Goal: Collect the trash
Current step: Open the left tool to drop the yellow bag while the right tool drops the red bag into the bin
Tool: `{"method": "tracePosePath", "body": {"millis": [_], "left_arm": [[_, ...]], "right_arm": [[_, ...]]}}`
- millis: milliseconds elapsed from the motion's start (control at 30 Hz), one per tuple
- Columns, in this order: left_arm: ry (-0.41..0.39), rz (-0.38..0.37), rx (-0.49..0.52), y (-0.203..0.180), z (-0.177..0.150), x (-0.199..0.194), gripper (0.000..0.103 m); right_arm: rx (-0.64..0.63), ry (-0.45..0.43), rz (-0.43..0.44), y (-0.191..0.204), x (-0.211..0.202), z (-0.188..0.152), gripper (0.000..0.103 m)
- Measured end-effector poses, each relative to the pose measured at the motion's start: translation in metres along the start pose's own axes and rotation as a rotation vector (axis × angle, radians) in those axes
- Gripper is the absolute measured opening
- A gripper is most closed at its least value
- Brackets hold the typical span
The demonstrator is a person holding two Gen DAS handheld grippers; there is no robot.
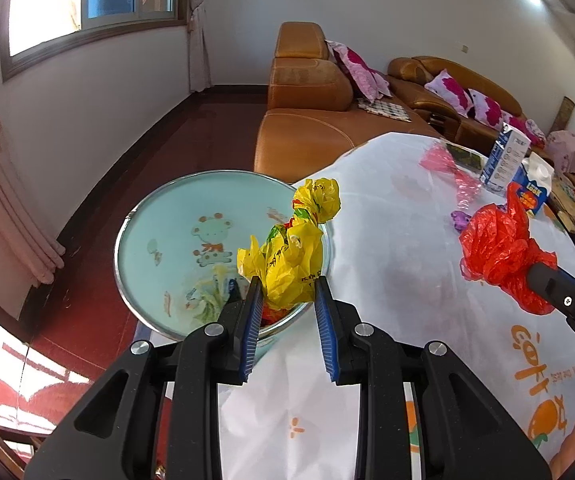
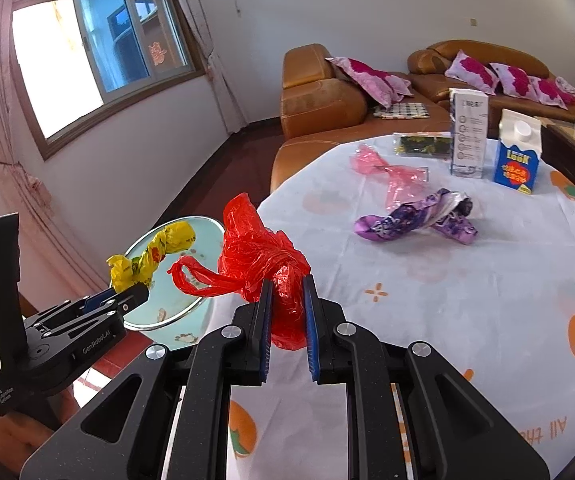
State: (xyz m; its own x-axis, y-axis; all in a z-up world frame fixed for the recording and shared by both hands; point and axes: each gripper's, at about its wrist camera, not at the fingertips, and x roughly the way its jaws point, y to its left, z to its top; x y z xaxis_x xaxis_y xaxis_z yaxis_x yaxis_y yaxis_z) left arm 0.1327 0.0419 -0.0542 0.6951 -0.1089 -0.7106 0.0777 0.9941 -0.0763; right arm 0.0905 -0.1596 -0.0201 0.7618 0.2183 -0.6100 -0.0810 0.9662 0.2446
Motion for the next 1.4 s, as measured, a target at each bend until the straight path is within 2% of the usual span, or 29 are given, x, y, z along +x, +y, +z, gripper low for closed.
{"method": "tracePosePath", "body": {"millis": [667,1400], "left_arm": [[-0.002,0.059,-0.070,0.046,-0.002,0.001,0.026],[0.028,0.099,-0.114,0.064,0.001,0.016,0.026]], "right_arm": [[-0.065,0.009,0.054,0.047,0.023,0.013,0.015],[-0.093,0.029,0.085,0.074,0.052,0.023,0.015]]}}
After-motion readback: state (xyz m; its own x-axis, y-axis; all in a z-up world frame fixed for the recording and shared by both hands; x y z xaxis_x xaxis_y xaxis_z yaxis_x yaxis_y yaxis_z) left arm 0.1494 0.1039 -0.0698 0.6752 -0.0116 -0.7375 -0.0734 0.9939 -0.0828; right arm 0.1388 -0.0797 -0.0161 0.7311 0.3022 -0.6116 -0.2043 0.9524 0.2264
